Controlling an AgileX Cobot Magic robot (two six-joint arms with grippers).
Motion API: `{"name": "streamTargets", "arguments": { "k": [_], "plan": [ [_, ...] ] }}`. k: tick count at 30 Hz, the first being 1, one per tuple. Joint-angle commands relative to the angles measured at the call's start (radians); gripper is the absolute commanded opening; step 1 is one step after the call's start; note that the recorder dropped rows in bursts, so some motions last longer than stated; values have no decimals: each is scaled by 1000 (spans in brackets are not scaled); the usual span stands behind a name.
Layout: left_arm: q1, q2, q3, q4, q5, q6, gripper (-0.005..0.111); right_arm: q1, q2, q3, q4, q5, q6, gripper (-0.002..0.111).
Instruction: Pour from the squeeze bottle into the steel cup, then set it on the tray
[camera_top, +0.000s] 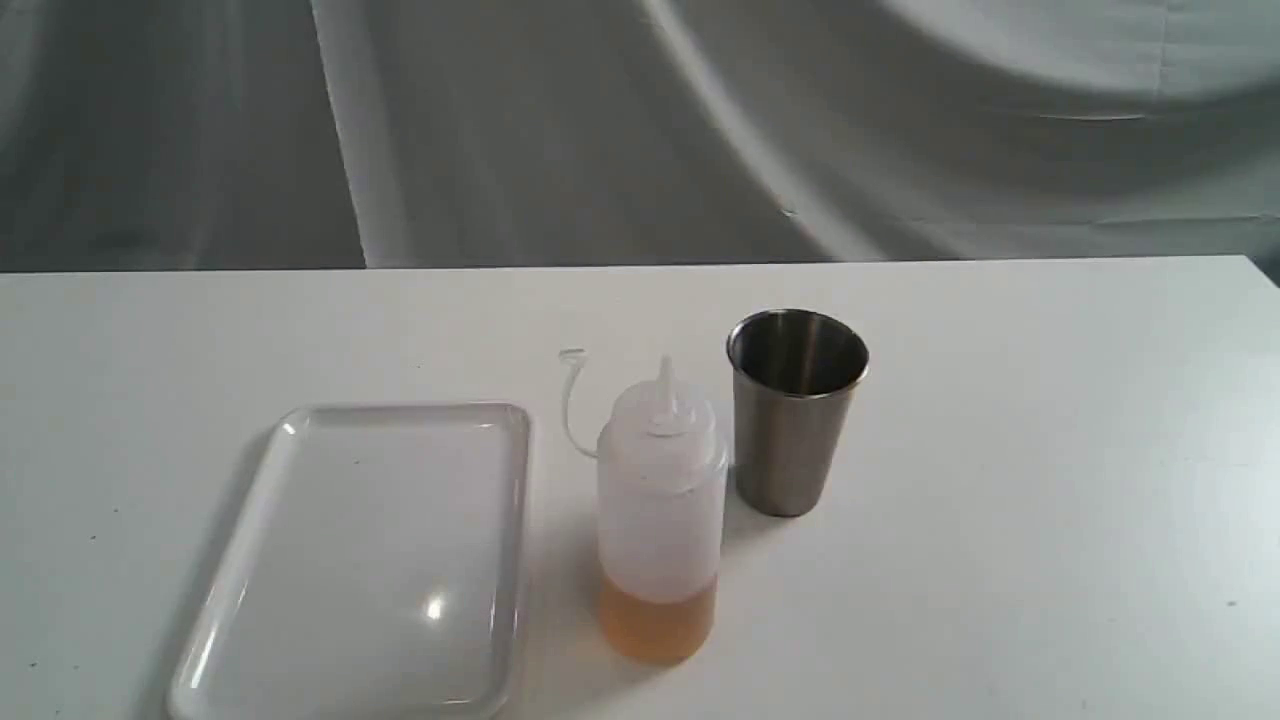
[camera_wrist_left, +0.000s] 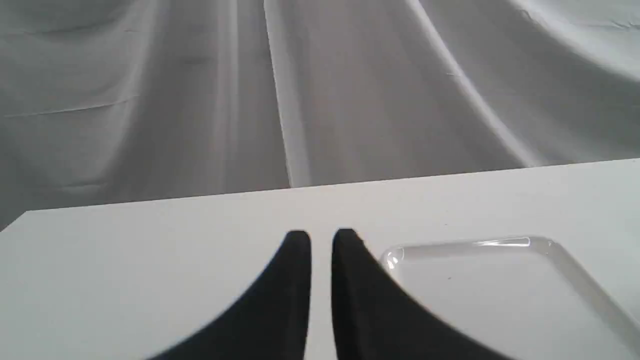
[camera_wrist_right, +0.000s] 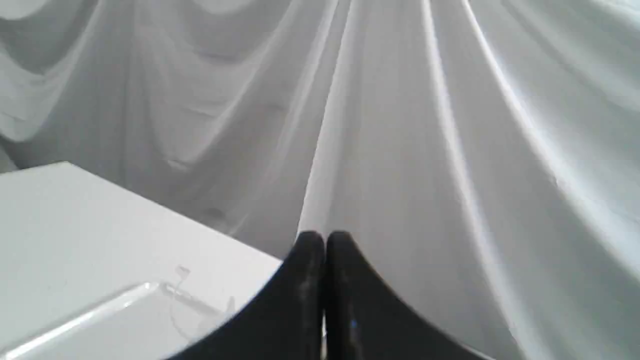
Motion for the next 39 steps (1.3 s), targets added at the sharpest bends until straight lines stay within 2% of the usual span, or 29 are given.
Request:
{"name": "streamTargets", "arguments": {
  "k": [1, 8, 10, 19, 20, 22, 27, 32, 39],
  "plan": [
    [-5, -5, 4, 1, -2, -1, 8, 1, 106, -2, -34, 77, -15, 0],
    [-5, -5, 4, 1, -2, -5, 8, 53, 325, -2, -34, 43, -60, 0],
    [-5, -5, 4, 1, -2, -5, 8, 73, 378, 7, 14, -7, -127, 0],
    [-5, -5, 4, 1, -2, -5, 8, 245, 562, 130, 658, -221, -779, 0],
    [-5, -5, 4, 1, -2, -2, 8, 268, 581, 145, 684, -222, -879, 0],
    [-5, -5, 4, 1, -2, -2, 8, 314, 616, 162, 684, -217, -958, 0],
    [-5, -5, 4, 1, -2, -2, 8, 379, 703, 170, 684, -236, -982, 0],
    [-5, -5, 4, 1, -2, -7, 8, 379, 770, 144, 684, -291, -919, 0],
    [-5, -5, 4, 1, -2, -7, 8, 379, 792, 31, 684, -155, -903, 0]
  ]
}}
